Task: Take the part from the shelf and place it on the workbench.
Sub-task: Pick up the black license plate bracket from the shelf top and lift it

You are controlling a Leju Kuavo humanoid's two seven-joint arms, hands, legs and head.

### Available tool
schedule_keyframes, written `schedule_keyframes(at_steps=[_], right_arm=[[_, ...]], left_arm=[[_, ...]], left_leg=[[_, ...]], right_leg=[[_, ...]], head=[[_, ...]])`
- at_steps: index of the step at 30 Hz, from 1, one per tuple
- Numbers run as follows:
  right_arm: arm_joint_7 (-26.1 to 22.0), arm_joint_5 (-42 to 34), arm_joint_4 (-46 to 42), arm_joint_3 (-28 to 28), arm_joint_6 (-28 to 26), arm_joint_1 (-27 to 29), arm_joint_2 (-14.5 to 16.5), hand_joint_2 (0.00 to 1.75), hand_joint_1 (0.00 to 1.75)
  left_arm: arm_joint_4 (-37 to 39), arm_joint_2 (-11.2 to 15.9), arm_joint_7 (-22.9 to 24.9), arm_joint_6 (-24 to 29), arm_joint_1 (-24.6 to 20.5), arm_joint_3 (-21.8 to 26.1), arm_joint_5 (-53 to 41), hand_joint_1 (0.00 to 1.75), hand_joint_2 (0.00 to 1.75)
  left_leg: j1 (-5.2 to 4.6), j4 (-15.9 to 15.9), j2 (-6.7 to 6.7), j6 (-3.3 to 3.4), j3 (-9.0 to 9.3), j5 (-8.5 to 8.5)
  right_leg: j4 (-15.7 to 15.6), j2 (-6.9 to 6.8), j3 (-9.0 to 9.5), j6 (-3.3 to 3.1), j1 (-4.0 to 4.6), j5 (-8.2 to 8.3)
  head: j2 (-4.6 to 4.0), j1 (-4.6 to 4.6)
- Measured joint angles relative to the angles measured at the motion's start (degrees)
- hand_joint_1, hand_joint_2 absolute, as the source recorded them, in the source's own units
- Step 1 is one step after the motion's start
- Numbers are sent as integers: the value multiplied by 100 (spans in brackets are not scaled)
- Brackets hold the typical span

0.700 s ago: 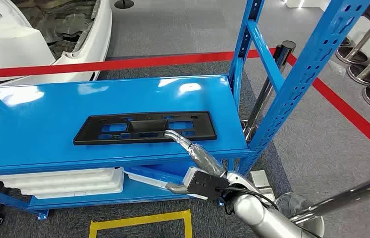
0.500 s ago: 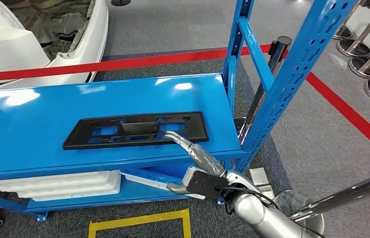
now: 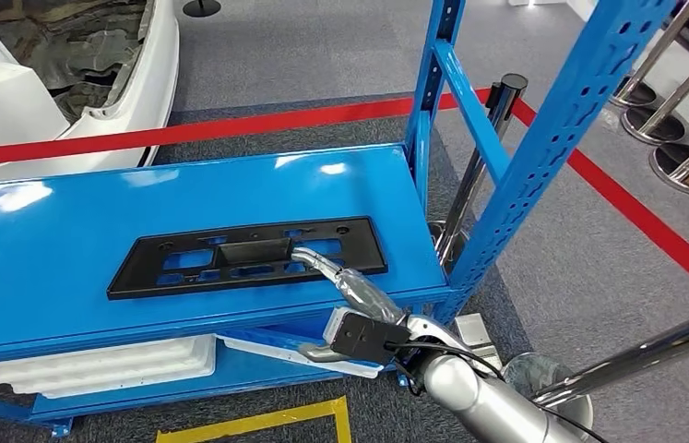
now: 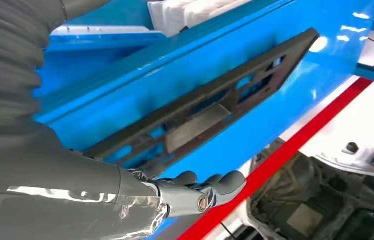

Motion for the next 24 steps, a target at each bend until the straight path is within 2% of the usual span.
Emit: schedule_keyframes(at_steps=[1,3,4,5,6,7,8,9,10,12,13,17,21,24], right_arm=[[3,22,6,0,-4,-6,-3,175,0],[9,58,23,0,-8,-3,-8,175,0],[10,66,36,0,-7,6,-10,175,0],[12,70,49,0,-7,12,-14,175,0],[13,74,61,0,-7,14,-19,175,0],[14,78,70,0,-7,13,-24,175,0],[15,83,80,0,-7,9,-27,175,0],[17,90,89,0,-4,5,-30,175,0],[22,99,99,1,0,3,-30,175,0],[40,132,128,1,11,1,-34,175,0],[58,164,148,2,19,-2,-37,175,0],[253,391,238,4,124,-24,-44,175,0],[537,600,340,10,332,-46,-55,175,0],[806,787,428,15,543,-78,-90,175,0]], left_arm=[[-7,-7,0,7,-8,-10,21,0,0],[-11,-17,1,13,-15,-31,49,0,0],[-11,-21,2,14,-13,-44,57,0,0],[-11,-22,4,15,-11,-54,64,0,0],[-14,-23,5,16,-10,-63,69,0,0],[-16,-25,7,16,-10,-69,76,0,0],[-19,-26,7,19,-12,-75,87,0,0],[-21,-28,8,23,-17,-82,104,0,0],[-22,-28,9,29,-22,-92,123,0,0],[-24,-29,11,48,-31,-113,163,0,0],[-25,-30,13,62,-31,-123,192,0,0],[-27,-31,63,172,-40,-162,348,0,0],[-42,-31,107,270,-45,-228,413,0,0],[-56,-31,157,322,-51,-267,450,0,0]], left_leg=[[7,-19,9,24,21,1],[9,-23,17,55,30,-14],[9,-21,19,59,36,-26],[12,-19,16,55,47,-39],[17,-16,10,42,69,-58],[23,-11,4,22,97,-83],[22,-6,-1,-7,117,-109],[16,5,-5,-38,127,-132],[9,8,-6,-70,130,-146],[1,-2,-7,-134,136,-155],[4,-9,-9,-141,149,-162],[8,-32,-17,-67,202,-174],[14,-87,-17,-78,238,-168],[17,-110,-17,-117,245,-159]], right_leg=[[296,-5,-142,25,-12,-152],[1049,-10,-556,73,-33,-446],[1301,-11,-718,89,-47,-485],[1334,-15,-776,99,-60,-401],[1129,-22,-716,104,-72,-207],[742,-31,-563,103,-83,49],[344,-40,-393,101,-84,237],[23,-41,-261,86,-78,362],[-156,-40,-193,66,-68,403],[-213,-29,-184,5,-45,377],[-216,-27,-181,-10,-43,375],[-232,-22,-153,-36,-40,368],[-230,-22,-138,-71,-24,344],[-227,-25,-136,-83,-19,337]], head=[[0,36],[0,109],[0,134],[0,157],[0,184],[0,214],[0,244],[0,267],[0,272],[0,240],[0,222],[0,127],[0,50],[0,27]])
